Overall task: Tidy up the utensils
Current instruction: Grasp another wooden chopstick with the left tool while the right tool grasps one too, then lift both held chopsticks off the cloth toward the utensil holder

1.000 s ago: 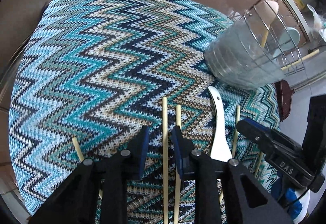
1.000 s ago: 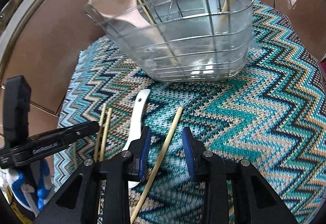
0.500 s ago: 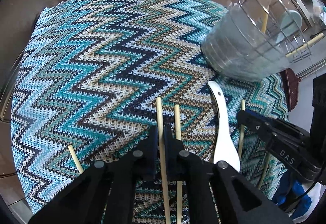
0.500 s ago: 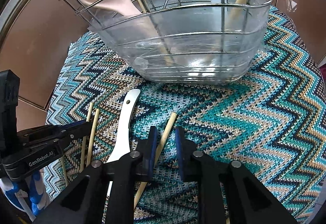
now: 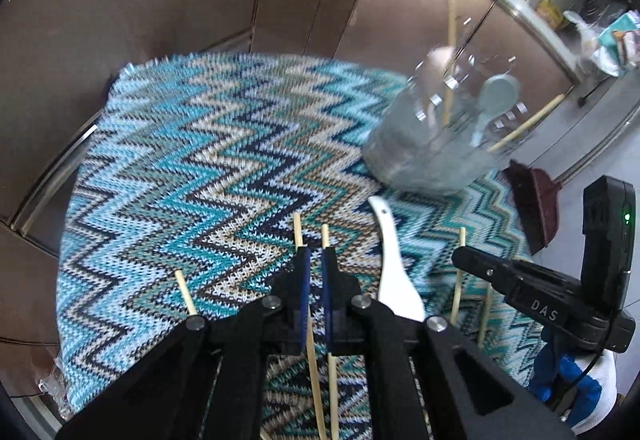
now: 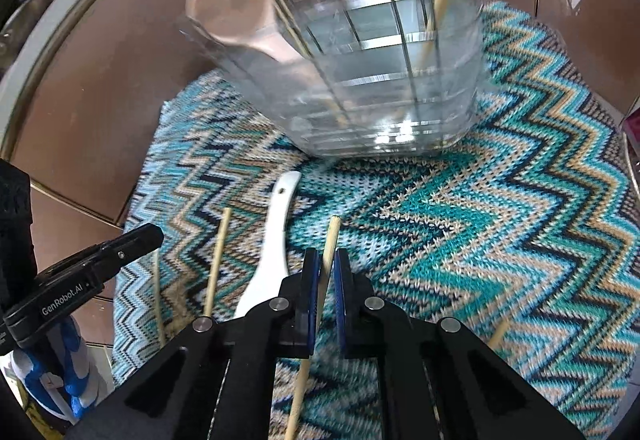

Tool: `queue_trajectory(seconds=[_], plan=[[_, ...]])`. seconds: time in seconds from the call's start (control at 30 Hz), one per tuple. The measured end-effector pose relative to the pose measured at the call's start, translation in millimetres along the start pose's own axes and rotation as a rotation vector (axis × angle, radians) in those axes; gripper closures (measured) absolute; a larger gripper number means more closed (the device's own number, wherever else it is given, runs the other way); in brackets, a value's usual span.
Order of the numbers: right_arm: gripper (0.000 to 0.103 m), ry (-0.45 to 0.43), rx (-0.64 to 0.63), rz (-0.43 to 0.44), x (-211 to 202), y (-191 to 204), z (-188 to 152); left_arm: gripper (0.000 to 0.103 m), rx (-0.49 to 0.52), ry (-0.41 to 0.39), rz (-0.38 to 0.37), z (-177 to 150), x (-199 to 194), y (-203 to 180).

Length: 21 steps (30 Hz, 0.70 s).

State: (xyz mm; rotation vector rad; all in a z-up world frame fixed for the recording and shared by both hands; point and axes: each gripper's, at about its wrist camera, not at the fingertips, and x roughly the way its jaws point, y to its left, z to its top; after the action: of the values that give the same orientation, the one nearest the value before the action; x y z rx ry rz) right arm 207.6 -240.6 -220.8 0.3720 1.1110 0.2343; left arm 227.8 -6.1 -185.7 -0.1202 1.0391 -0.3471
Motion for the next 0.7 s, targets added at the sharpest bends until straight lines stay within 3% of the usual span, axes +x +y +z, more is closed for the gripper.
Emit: queue_trajectory(seconds=[0.17,0.33,0.7], plan=[[0.096,-0.069,-0.033,0.005,-35.4,9.1,-14.8,0.098,0.009,-0.056,-0.011,-8.0,-29.7,-5.3],[0.097,-0.115,-0.053,0.015,-61.1,16.7,-27.6,0.098,-0.004,-0.040,0.014,-14.1,-33.7,-5.0],[0.097,-0.144,-0.077,0.058,-65.9,17.1,-31.1,0.087,-0.050,0.114,0.032,-4.5,31.3,3.4]])
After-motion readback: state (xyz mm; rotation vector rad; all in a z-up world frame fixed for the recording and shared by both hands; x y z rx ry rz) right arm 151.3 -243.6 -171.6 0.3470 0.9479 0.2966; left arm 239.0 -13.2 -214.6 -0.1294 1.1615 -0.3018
